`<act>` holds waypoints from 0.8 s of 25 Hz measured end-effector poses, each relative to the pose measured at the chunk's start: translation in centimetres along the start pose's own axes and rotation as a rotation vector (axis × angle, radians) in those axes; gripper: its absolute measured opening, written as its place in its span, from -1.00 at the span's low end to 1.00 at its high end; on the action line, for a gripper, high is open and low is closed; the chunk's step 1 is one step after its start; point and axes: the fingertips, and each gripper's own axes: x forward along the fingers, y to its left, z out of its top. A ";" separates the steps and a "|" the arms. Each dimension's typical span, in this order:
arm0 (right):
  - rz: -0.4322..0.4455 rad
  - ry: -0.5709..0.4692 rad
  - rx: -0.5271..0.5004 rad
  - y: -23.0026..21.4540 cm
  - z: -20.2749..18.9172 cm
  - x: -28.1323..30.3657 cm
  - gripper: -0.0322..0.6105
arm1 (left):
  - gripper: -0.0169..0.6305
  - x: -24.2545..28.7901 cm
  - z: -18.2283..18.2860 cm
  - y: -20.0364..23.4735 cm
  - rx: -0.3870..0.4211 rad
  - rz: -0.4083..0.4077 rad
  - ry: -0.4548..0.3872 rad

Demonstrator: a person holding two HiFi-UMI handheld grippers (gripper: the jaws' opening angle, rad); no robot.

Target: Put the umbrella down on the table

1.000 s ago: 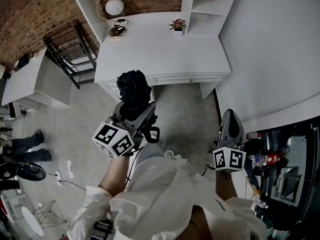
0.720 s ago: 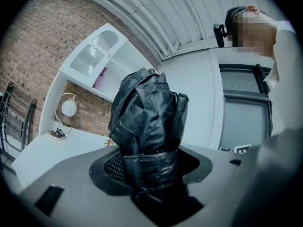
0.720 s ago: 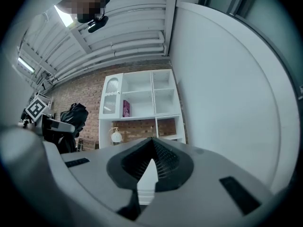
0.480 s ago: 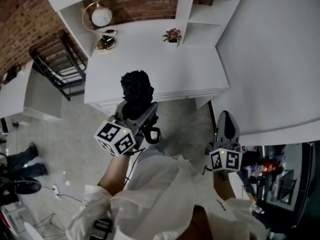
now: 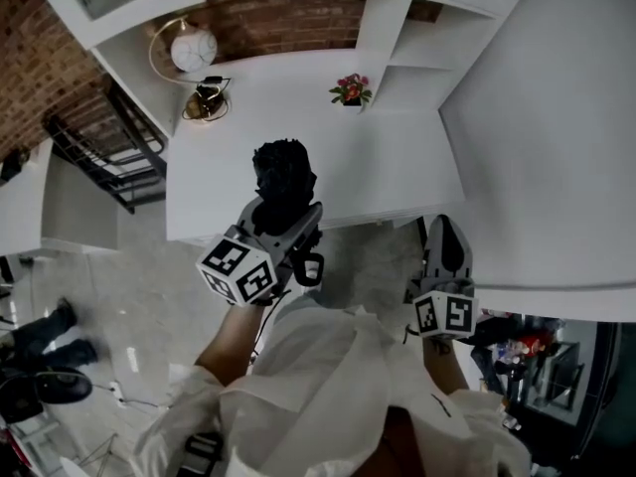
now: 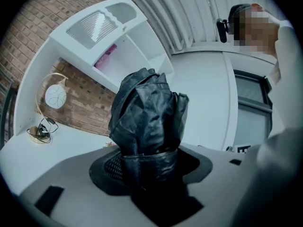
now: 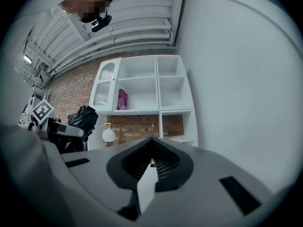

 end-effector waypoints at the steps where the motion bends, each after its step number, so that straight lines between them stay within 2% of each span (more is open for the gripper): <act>1: 0.002 0.003 -0.002 0.2 -0.1 0.2 -0.84 | -0.08 0.1 -0.1 0.2 -0.007 -0.001 0.003; 4: 0.010 0.011 -0.012 0.6 -0.3 0.9 -0.84 | -0.08 0.4 -0.5 1.1 -0.028 0.005 0.004; 10: 0.025 0.065 -0.015 2.1 -2.3 7.0 -0.84 | -0.08 3.5 -1.1 7.4 -0.081 0.035 0.050; 20: 0.169 0.174 -0.006 4.8 -7.9 12.7 -0.84 | -0.08 6.4 -6.1 11.7 -0.173 0.129 0.127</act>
